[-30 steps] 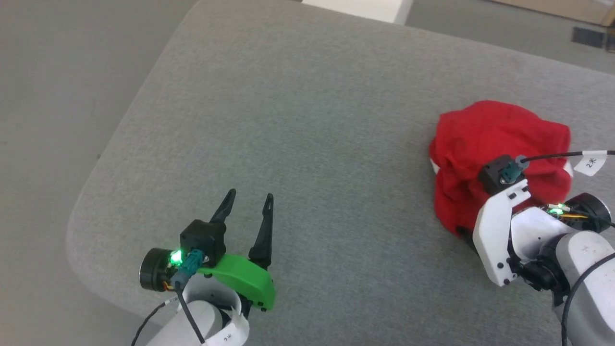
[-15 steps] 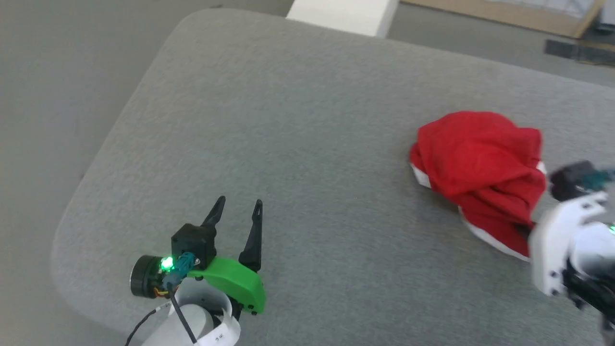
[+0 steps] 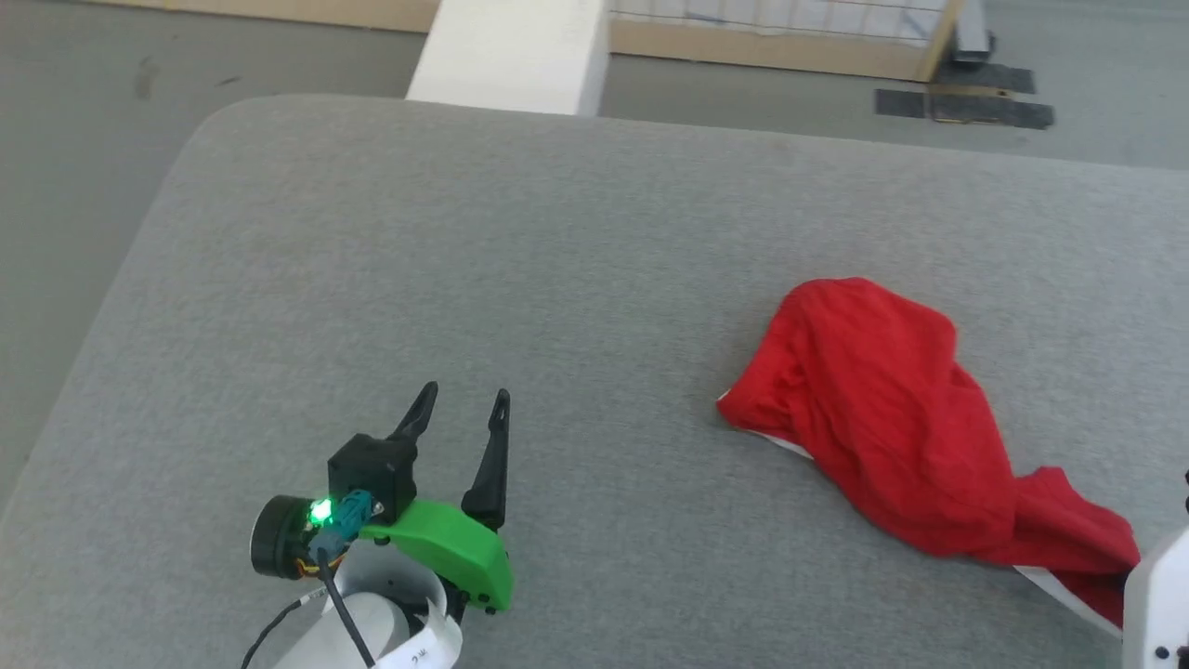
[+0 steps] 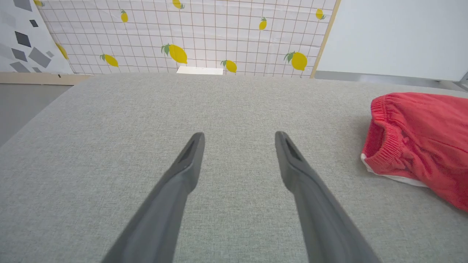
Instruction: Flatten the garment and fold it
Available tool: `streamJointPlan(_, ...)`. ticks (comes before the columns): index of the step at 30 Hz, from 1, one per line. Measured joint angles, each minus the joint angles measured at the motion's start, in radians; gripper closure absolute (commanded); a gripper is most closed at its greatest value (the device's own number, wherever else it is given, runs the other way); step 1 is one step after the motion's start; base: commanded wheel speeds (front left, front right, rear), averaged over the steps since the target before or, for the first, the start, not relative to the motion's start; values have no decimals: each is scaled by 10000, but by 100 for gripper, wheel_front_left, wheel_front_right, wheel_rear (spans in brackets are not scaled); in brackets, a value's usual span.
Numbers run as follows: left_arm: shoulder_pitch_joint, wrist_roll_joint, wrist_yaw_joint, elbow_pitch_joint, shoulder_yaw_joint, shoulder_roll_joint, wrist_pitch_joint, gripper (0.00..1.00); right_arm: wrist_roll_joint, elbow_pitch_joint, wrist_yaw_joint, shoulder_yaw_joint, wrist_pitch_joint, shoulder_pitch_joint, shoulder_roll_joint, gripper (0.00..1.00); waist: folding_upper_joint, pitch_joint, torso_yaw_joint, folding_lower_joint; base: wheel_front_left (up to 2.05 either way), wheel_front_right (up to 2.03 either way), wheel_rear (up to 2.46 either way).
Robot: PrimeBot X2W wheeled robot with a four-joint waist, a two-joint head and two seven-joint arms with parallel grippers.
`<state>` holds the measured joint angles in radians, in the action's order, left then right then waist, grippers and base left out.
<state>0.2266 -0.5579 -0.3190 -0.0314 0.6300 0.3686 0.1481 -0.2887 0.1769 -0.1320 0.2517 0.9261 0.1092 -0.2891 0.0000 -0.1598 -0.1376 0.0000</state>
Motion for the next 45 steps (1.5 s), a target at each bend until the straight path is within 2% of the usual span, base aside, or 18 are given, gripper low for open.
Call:
streamJointPlan(5,2,-161,-2,40,-59,4,-31,0,-115,165,0,-224,-1045,-350,267,0,0,92,305,0,0,0,0)
streamJointPlan(10,5,-307,-17,98,-123,27,-102,0,-382,610,0,-692,-2627,-705,-12,0,0,276,443,0,0,0,0)
streamJointPlan(14,8,-351,-79,169,-221,36,-104,0,-579,846,0,-1246,-4652,-717,-205,0,0,428,544,0,0,0,0)
streamJointPlan(18,51,-422,-58,282,-201,36,-123,0,-468,748,0,-1567,-6813,-630,-54,0,0,481,645,0,0,0,0)
streamJointPlan(22,196,-405,245,387,90,113,-349,0,155,401,0,-1801,-8379,-298,311,0,0,402,729,0,0,0,0)
streamJointPlan(25,407,-314,556,460,385,221,-616,0,548,205,0,-1682,-9033,-243,773,0,0,262,797,0,0,0,0)
streamJointPlan(31,1433,-328,1691,445,1256,456,-2257,0,1367,82,0,-959,-9574,-280,1538,0,0,-188,979,0,0,0,0)
streamJointPlan(34,2271,-476,2127,403,1457,405,-3168,0,1574,71,0,-897,-9647,-365,1672,0,0,-477,1102,0,0,0,0)
streamJointPlan(36,2845,-744,2610,305,1741,366,-4180,0,1639,84,0,-892,-9708,-503,1720,0,0,-692,1206,0,0,0,0)
streamJointPlan(39,3600,-1310,3093,98,1941,249,-5497,0,1672,88,0,-823,-9785,-634,1774,0,0,-1012,1362,0,0,0,0)
streamJointPlan(45,4963,-2309,3421,-591,2015,61,-7814,0,1778,29,0,-892,-9986,-792,1879,0,1,-1596,1736,0,0,0,0)
